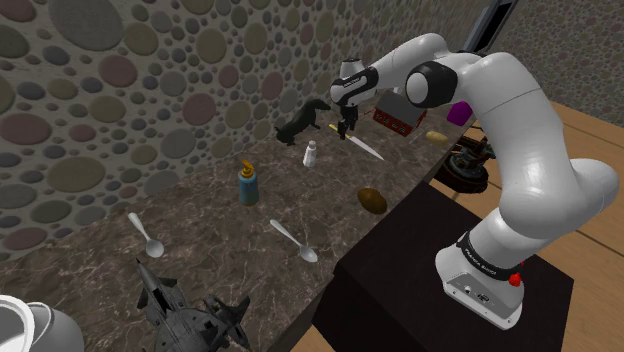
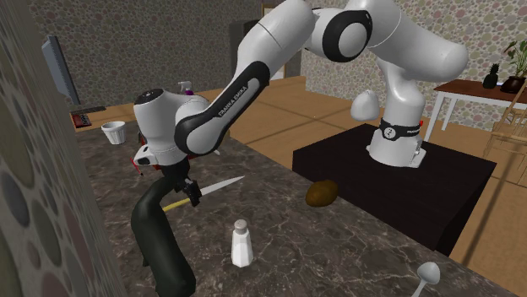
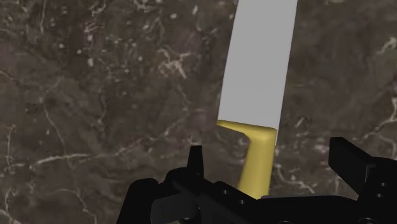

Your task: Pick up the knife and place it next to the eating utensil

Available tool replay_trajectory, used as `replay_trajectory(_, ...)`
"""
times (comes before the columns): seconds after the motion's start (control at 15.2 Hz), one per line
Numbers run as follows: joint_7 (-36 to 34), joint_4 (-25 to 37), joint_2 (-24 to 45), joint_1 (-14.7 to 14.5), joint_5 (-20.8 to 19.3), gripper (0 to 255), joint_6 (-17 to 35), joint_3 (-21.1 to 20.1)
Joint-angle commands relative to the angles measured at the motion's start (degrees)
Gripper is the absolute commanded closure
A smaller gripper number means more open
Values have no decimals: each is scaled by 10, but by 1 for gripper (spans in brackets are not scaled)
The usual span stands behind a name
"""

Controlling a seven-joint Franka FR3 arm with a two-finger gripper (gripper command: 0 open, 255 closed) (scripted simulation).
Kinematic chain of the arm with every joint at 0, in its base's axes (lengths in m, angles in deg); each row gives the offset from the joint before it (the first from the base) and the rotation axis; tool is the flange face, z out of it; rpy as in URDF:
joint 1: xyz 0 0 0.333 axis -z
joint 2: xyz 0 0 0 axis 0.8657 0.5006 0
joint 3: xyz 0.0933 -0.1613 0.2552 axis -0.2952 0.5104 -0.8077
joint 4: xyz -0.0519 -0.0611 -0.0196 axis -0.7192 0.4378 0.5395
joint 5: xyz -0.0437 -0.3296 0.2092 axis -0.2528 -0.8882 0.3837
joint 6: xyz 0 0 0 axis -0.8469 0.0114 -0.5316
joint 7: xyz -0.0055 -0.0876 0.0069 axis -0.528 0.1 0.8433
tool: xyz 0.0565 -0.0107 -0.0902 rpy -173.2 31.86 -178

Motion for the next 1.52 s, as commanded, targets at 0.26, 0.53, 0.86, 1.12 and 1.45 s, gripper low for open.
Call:
replay_trajectory(0.26, 0, 1, 2, 0, 0, 0, 2, 0)
replay_trajectory(0.53, 0, 1, 2, 0, 0, 255, 1, 0)
replay_trajectory(0.86, 0, 0, 1, 0, 0, 255, 2, 0)
replay_trajectory(1.12, 1, -8, -12, 0, 0, 255, -4, 1)
replay_trajectory(1.45, 3, -24, -43, -2, -2, 255, -19, 2)
